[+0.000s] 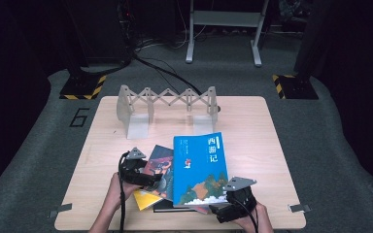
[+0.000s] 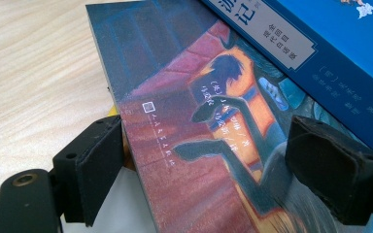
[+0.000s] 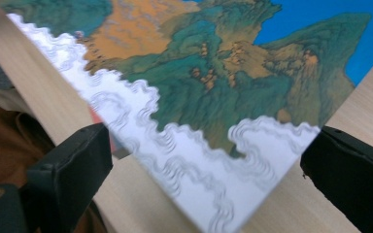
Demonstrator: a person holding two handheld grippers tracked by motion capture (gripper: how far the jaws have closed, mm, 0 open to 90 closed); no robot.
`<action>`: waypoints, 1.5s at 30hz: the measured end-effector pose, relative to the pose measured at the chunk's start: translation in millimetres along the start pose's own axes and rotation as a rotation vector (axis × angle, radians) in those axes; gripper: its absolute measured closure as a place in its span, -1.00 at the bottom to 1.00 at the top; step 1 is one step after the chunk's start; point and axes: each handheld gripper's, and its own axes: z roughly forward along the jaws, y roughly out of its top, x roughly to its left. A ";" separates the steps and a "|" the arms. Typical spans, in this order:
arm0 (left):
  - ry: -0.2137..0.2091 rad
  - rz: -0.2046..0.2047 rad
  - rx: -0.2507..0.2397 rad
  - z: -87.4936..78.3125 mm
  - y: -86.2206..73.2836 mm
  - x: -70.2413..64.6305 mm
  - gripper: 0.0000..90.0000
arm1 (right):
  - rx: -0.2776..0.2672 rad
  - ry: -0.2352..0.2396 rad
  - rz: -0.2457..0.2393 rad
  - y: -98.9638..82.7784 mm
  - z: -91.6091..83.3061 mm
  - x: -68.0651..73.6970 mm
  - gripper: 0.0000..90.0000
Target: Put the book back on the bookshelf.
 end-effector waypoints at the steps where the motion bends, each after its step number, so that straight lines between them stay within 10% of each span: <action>1: 0.000 0.004 0.001 -0.2 0.1 -0.2 -0.68 | 0.012 0.006 0.013 2.1 2.6 0.4 -1.00; 32: -0.033 -0.008 0.012 0.8 0.8 4.2 -0.76 | -0.001 0.079 -0.008 38.6 19.4 -17.4 -0.95; 45: 0.017 -0.118 -0.038 -6.3 24.6 25.5 -1.00 | -0.106 0.081 0.088 40.1 -10.0 -43.3 -0.95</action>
